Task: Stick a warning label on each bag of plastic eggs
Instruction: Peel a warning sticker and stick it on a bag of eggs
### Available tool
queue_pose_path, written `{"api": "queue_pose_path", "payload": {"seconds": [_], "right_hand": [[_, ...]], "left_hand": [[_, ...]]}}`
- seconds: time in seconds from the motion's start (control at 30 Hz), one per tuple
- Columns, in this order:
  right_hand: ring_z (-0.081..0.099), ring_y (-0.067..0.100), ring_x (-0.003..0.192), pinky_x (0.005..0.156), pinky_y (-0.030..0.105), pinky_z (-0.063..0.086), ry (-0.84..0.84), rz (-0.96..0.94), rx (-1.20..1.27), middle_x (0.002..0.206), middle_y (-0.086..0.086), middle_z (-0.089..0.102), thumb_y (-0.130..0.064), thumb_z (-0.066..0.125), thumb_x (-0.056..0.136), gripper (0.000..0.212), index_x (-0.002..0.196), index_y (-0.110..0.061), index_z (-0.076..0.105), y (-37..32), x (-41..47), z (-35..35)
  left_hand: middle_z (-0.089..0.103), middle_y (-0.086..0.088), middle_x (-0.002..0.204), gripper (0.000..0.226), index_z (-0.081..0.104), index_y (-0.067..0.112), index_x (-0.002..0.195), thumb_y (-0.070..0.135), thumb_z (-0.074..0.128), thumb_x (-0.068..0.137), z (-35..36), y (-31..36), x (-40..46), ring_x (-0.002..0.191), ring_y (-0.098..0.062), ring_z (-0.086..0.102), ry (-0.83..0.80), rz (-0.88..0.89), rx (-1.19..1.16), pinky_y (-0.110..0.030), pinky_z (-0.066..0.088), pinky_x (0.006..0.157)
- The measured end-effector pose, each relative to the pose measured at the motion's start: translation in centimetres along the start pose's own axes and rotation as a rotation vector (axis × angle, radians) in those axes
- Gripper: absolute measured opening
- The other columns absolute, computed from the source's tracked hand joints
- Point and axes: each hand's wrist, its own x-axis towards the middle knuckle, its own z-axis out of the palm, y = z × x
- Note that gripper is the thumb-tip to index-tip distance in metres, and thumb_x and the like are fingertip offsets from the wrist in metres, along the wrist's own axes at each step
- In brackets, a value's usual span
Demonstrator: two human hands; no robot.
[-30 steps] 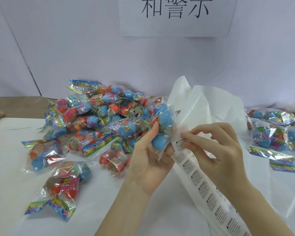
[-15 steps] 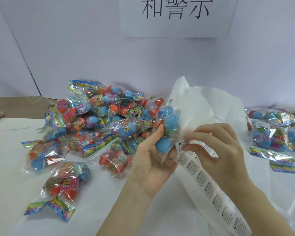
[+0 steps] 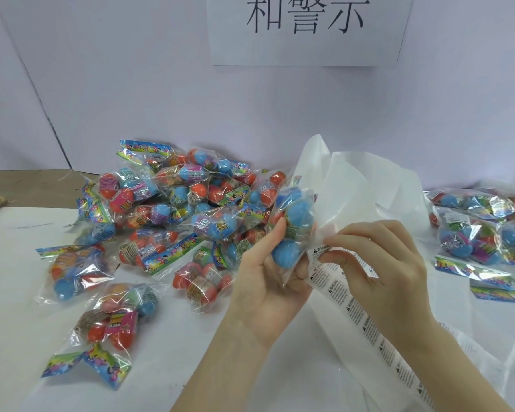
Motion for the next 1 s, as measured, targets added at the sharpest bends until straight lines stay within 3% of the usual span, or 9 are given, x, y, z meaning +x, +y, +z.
{"api": "queue_pose_path", "payload": {"seconds": [0.23, 0.57, 0.73, 0.9, 1.0], "right_hand": [[0.048, 0.018, 0.075, 0.070, 0.023, 0.042, -0.006, -0.008, -0.029, 0.074, 0.007, 0.066, -0.013, 0.065, 0.082, 0.015, 0.073, -0.003, 0.071, -0.11, -0.07, 0.12], [0.047, 0.018, 0.079, 0.065, 0.027, 0.041, -0.078, 0.009, -0.068, 0.079, 0.008, 0.065, -0.012, 0.058, 0.082, 0.016, 0.076, -0.002, 0.068, -0.25, -0.01, 0.23], [0.044, 0.019, 0.081, 0.068, 0.025, 0.039, -0.140, 0.020, -0.082, 0.082, 0.009, 0.062, -0.013, 0.056, 0.082, 0.014, 0.078, -0.002, 0.064, -0.18, -0.09, 0.23], [0.044, 0.016, 0.081, 0.071, 0.022, 0.038, -0.246, 0.067, -0.007, 0.087, 0.007, 0.058, -0.022, 0.055, 0.083, 0.019, 0.080, -0.004, 0.059, -0.39, -0.12, 0.09], [0.047, 0.011, 0.081, 0.073, 0.017, 0.037, -0.303, 0.165, 0.131, 0.094, -0.002, 0.051, -0.030, 0.060, 0.080, 0.024, 0.093, -0.016, 0.045, -0.69, -0.28, -0.20]], "left_hand": [[0.068, -0.010, 0.082, 0.037, 0.073, -0.001, 0.087, 0.015, 0.079, 0.055, -0.22, -0.01, 0.05, 0.072, -0.018, 0.064, -0.043, -0.012, -0.032, -0.025, 0.054, 0.066], [0.067, -0.006, 0.080, 0.032, 0.075, 0.004, 0.083, 0.021, 0.077, 0.056, -0.27, -0.02, 0.16, 0.078, -0.014, 0.054, -0.010, 0.000, 0.038, -0.024, 0.039, 0.082], [0.072, -0.007, 0.084, 0.034, 0.075, 0.006, 0.087, 0.022, 0.075, 0.057, -0.35, -0.01, 0.14, 0.074, -0.016, 0.068, -0.014, 0.020, 0.068, -0.025, 0.051, 0.074], [0.073, -0.005, 0.093, 0.037, 0.076, 0.014, 0.093, 0.024, 0.073, 0.058, -0.58, 0.41, 0.17, 0.080, -0.017, 0.070, 0.014, 0.164, 0.221, -0.027, 0.054, 0.077], [0.074, 0.000, 0.092, 0.025, 0.079, 0.020, 0.082, 0.023, 0.070, 0.059, -0.47, 0.53, 0.13, 0.082, -0.011, 0.069, 0.024, 0.271, 0.365, -0.022, 0.055, 0.075]]}}
